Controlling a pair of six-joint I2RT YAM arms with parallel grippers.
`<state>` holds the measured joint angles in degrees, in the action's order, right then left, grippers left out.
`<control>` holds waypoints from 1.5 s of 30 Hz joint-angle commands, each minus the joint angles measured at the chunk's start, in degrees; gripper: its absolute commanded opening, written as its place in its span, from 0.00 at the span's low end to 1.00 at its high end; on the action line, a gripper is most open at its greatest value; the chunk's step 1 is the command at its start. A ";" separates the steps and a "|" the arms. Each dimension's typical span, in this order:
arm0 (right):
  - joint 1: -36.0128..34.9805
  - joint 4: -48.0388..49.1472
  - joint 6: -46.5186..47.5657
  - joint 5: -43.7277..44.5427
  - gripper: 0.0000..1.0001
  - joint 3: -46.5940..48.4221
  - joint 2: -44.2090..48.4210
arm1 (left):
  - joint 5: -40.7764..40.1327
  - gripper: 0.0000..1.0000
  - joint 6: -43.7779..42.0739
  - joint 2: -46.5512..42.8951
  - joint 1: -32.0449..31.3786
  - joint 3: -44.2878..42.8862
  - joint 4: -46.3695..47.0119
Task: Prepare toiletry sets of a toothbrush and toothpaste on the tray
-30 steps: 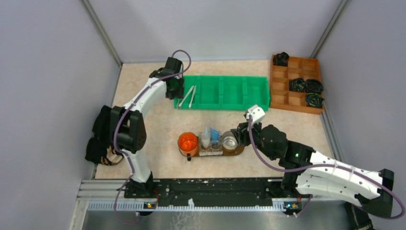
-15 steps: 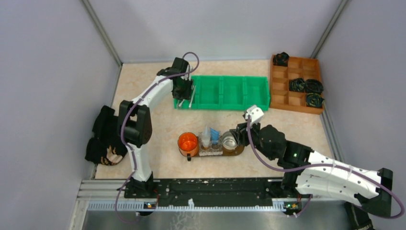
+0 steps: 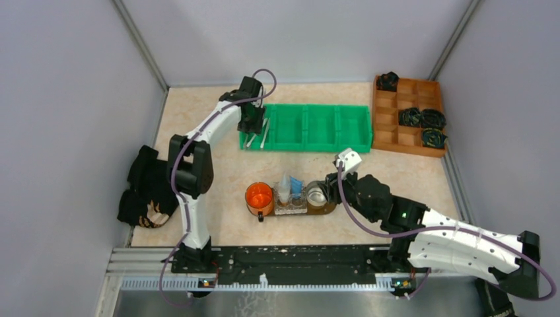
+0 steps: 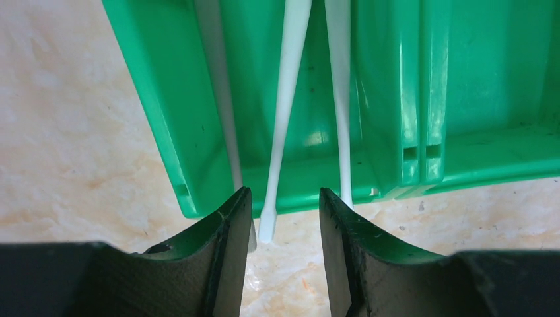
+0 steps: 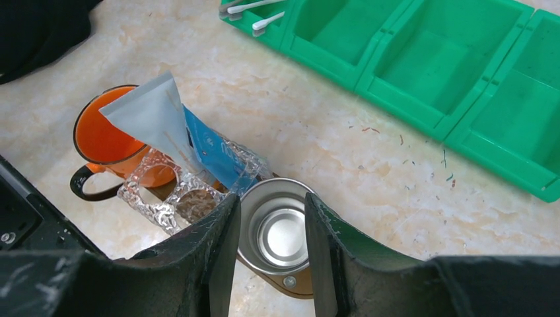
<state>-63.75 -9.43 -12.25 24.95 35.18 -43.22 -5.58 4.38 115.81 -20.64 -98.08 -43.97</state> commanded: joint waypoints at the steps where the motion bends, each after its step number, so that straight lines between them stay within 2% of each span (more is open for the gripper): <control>1: -0.57 2.17 -0.83 -0.79 0.40 0.02 -0.03 | -1.35 0.49 -2.57 3.06 -0.16 -4.11 -0.05; 23: -0.51 3.01 -1.28 -1.09 0.40 -1.67 0.19 | -0.37 0.48 -3.77 12.05 1.20 -11.93 -1.68; 27: -0.50 3.25 -1.29 -0.96 0.40 -1.86 0.00 | 0.43 0.36 -3.51 12.94 1.38 -12.74 -2.75; 36: -0.51 3.80 -0.85 -1.17 0.39 -2.04 -0.84 | 1.50 0.38 -3.08 12.52 1.39 -11.81 -4.06; 38: -0.51 3.85 -0.82 -1.24 0.39 -2.12 -0.94 | 1.63 0.34 -2.94 12.51 1.31 -11.79 -4.62; 42: -0.50 4.10 -0.81 -1.34 0.39 -2.28 -0.98 | 1.75 0.21 -2.17 11.90 1.31 -11.98 -6.12; 45: -0.50 4.26 -0.76 -1.33 0.39 -2.48 -1.12 | 1.98 0.19 -1.84 11.40 1.32 -11.96 -7.39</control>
<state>-63.75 -8.03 -13.13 23.90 33.23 -44.07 -4.80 1.87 128.16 -19.51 -109.06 -48.25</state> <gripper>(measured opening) 0.393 0.200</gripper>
